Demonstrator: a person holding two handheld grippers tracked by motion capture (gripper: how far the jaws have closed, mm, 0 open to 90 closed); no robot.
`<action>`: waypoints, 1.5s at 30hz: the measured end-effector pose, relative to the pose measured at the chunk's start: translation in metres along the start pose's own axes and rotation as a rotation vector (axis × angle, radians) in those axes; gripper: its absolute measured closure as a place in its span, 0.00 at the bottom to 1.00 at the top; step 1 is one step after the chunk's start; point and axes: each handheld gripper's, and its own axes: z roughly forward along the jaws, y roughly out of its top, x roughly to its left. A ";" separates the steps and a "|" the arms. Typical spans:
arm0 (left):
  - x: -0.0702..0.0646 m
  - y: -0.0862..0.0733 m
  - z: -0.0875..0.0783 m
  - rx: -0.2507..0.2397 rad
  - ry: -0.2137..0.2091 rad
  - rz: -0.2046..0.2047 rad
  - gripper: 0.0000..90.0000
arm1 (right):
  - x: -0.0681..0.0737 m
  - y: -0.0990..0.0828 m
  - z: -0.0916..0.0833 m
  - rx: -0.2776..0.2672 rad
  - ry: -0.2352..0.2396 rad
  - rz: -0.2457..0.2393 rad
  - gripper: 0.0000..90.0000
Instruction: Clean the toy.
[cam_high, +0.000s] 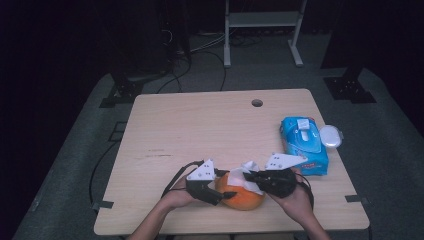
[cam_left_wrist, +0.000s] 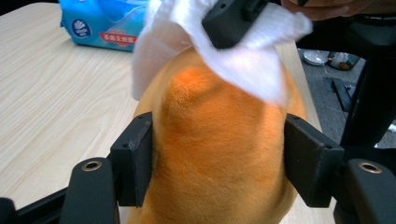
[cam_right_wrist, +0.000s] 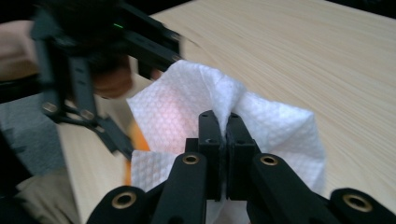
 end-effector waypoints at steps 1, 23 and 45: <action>0.001 -0.001 -0.001 -0.001 0.000 -0.007 0.36 | -0.004 -0.002 -0.002 0.003 -0.016 0.012 0.96; 0.029 -0.017 -0.019 -0.030 0.073 -0.144 0.33 | -0.022 -0.020 0.011 0.023 0.026 0.091 0.96; 0.018 0.003 -0.020 -0.027 0.104 -0.112 0.40 | -0.026 -0.023 0.006 0.054 -0.052 0.050 0.96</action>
